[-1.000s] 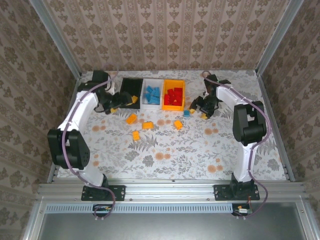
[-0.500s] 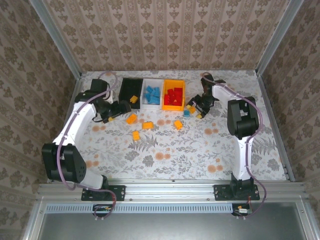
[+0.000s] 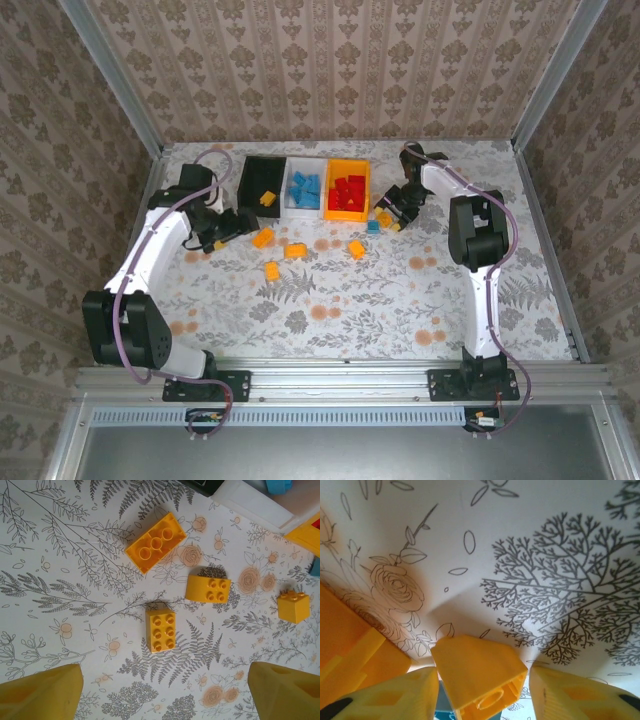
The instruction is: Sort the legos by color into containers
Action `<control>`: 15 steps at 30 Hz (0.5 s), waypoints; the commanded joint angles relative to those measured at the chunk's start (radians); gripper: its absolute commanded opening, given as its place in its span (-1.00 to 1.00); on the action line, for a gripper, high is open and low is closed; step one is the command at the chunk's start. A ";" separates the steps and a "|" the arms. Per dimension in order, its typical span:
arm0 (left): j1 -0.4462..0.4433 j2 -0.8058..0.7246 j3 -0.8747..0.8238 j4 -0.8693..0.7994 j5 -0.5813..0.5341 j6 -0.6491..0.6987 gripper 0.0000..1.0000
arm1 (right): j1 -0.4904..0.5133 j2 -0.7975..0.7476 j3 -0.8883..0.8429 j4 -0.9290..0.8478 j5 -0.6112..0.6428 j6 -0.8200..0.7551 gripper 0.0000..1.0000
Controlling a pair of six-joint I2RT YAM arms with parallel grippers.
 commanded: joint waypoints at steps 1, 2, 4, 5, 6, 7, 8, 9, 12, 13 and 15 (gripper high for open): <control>0.009 -0.031 -0.016 -0.011 0.006 0.016 0.74 | 0.000 0.050 0.028 0.013 0.048 -0.001 -0.07; 0.011 -0.033 -0.018 -0.010 0.007 0.015 0.74 | -0.001 0.050 0.028 0.014 0.047 -0.001 -0.13; 0.012 -0.036 -0.023 -0.008 0.007 0.015 0.74 | -0.001 0.048 0.029 0.017 0.045 -0.002 -0.23; 0.014 -0.039 -0.026 -0.006 0.008 0.015 0.74 | 0.000 0.046 0.027 0.019 0.041 -0.003 -0.25; 0.015 -0.037 -0.028 -0.004 0.008 0.016 0.74 | -0.001 0.043 0.029 0.018 0.039 -0.006 -0.25; 0.018 -0.037 -0.029 -0.006 0.007 0.016 0.74 | -0.002 0.037 0.026 0.017 0.039 -0.008 -0.25; 0.018 -0.038 -0.031 -0.005 0.008 0.018 0.74 | -0.002 0.027 0.020 0.018 0.038 -0.010 -0.25; 0.019 -0.037 -0.030 -0.006 0.008 0.018 0.74 | -0.002 0.017 0.010 0.023 0.034 -0.012 -0.25; 0.023 -0.036 -0.030 0.000 0.010 0.017 0.74 | -0.004 -0.041 -0.043 0.052 0.015 -0.007 -0.25; 0.023 -0.034 -0.029 0.001 0.011 0.016 0.74 | -0.005 -0.069 -0.065 0.063 0.006 -0.006 -0.25; 0.024 -0.031 -0.027 0.004 0.014 0.016 0.74 | -0.008 -0.127 -0.109 0.084 -0.008 -0.005 -0.25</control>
